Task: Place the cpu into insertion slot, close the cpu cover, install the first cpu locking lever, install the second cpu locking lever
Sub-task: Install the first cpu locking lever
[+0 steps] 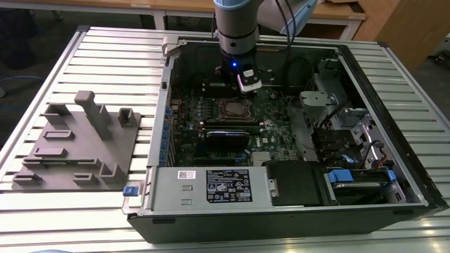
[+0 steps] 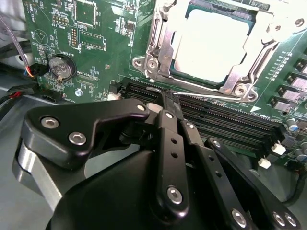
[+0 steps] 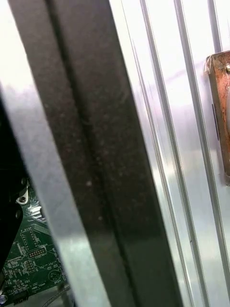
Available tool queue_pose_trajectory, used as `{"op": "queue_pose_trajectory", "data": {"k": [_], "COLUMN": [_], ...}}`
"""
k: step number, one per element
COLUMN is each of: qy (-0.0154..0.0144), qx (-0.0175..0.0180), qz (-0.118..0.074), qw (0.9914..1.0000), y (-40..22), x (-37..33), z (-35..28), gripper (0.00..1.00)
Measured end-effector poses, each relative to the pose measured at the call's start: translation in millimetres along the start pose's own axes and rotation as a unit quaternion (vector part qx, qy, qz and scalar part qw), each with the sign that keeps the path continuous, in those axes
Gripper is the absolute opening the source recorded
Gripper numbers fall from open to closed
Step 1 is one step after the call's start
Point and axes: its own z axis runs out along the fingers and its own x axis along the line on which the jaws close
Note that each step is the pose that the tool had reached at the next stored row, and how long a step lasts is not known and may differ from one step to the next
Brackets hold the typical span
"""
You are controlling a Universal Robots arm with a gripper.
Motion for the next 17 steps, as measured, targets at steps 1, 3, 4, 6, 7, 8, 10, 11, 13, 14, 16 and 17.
{"op": "queue_pose_trajectory", "data": {"k": [1, 3, 4, 6, 7, 8, 10, 11, 13, 14, 16, 17], "qy": [0.0, -0.0001, -0.0004, -0.0007, -0.0007, -0.0008, -0.0009, -0.0009, -0.001, -0.0009, -0.0009, -0.0009], "qx": [0.0, -0.0001, -0.0002, -0.0003, -0.0003, -0.0003, -0.0003, -0.0004, -0.0005, -0.0004, -0.0003, -0.0003], "qz": [0.0, 0.0, 0.0, 0.0, 0.0, 0.0, 0.0, 0.0, 0.0, 0.0, 0.0, 0.0], "qw": [1.0, 1.0, 1.0, 1.0, 1.0, 1.0, 1.0, 1.0, 1.0, 1.0, 1.0, 1.0], "y": [0.0, 0.0, 0.0, -0.1, -0.1, -0.1, -0.1, -0.1, -0.3, -0.4, -1.1, -1.7], "x": [0.0, 0.0, 0.1, 0.1, 0.1, 0.1, 0.1, 0.1, 0.1, 0.1, -0.1, -0.3], "z": [0.0, 0.1, 0.2, 0.3, 0.4, 0.4, 0.4, 0.4, 0.6, 0.6, 0.7, 1.0], "gripper": [0.1, 0.1, 0.1, 0.1, 0.1, 0.1, 0.1, 0.1, 0.1, 0.1, 0.1, 0.1]}}
